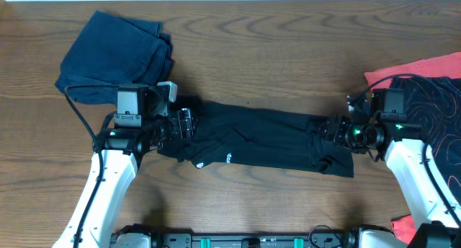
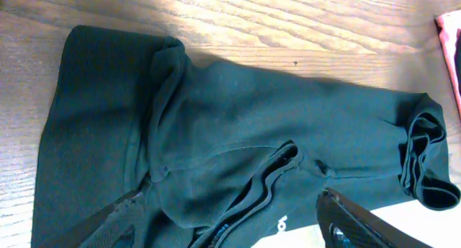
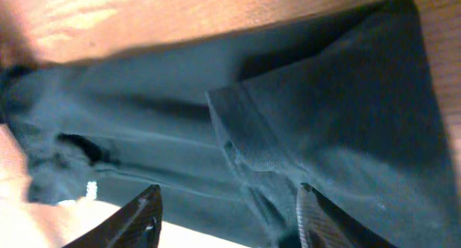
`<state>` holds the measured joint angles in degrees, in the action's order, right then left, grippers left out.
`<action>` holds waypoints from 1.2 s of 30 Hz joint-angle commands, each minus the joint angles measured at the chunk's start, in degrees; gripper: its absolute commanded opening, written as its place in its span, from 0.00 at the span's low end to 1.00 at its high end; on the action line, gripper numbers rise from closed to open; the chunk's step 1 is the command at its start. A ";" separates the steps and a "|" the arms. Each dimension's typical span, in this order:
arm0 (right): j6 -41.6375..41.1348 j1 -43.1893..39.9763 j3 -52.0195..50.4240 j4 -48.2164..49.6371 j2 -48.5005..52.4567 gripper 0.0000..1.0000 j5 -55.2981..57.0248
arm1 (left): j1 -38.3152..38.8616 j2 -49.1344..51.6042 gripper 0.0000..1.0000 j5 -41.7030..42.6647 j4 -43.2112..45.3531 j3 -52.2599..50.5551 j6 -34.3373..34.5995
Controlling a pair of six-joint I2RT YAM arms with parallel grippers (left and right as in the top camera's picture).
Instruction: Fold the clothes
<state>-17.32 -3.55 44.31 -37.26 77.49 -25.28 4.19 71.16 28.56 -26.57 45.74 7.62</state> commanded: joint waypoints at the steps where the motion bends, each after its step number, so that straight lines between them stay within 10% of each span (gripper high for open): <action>1: -0.28 4.04 -0.76 1.64 1.53 0.60 5.86 | -0.24 -0.07 0.77 0.39 0.02 1.01 -1.53; 6: -7.13 9.01 -1.66 6.60 6.88 0.56 12.39 | -0.24 -0.07 0.77 0.39 -0.63 1.01 -1.55; 13: -12.63 10.64 -1.64 11.96 11.17 0.01 12.94 | -0.24 -0.07 0.77 0.39 -0.85 1.01 -1.55; 30: -20.35 8.07 -0.94 15.28 3.45 0.02 11.89 | -0.24 -0.07 0.77 0.39 -0.83 1.01 -1.55; 32: -19.87 8.07 -0.94 16.11 4.17 0.40 11.72 | -0.24 -0.07 0.77 0.39 -0.85 1.01 -1.55; 36: -15.45 6.21 -0.66 12.96 2.56 0.57 11.58 | -0.24 -0.04 0.77 0.37 -1.27 1.01 -1.57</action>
<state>-35.59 4.64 42.98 -22.94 81.12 -13.63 4.19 71.16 28.58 -27.22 45.74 7.25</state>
